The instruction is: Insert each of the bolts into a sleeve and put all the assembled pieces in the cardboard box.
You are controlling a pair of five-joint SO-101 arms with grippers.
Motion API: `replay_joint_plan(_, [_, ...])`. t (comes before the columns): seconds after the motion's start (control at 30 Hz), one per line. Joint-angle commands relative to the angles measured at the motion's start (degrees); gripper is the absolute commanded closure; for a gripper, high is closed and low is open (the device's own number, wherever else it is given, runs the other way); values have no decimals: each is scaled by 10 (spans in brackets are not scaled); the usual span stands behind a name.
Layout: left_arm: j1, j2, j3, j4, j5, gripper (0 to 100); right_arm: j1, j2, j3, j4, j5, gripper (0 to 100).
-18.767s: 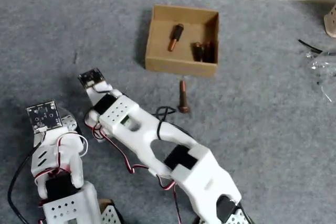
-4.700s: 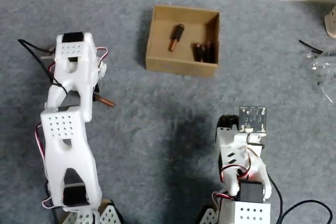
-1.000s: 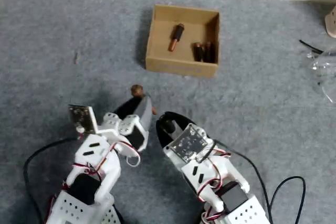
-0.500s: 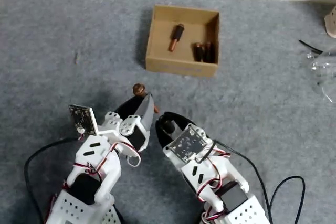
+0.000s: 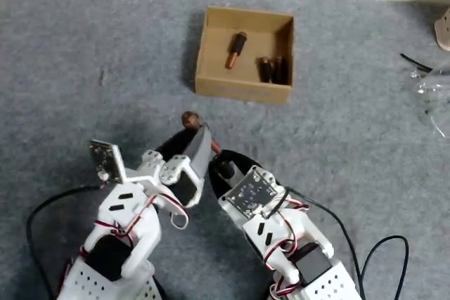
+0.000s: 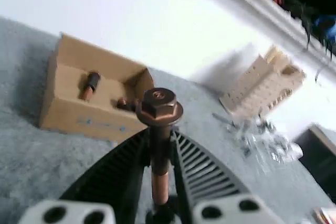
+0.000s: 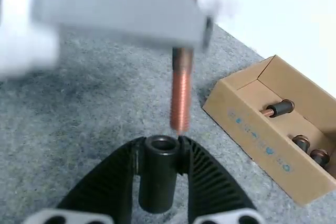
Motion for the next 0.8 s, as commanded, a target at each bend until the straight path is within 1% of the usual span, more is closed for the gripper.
replay_joint_plan(0.0, [23,-6,-33,10,1,993,10,-7,72,-22,7,994])
replay_joint_plan(0.17, [23,-6,-17,11,-1,993,12,-7,72,-23,7,994])
replay_joint_plan(0.33, [23,-6,3,10,-54,993,13,-8,72,-23,7,994])
replay_joint_plan(0.6, [29,-6,9,12,-52,993,14,-8,72,-24,7,994])
replay_joint_plan(0.7, [30,-6,3,43,-52,993,15,-8,72,-24,7,994])
replay_joint_plan(0.77, [46,-6,2,55,-52,993,15,-8,72,-24,7,994])
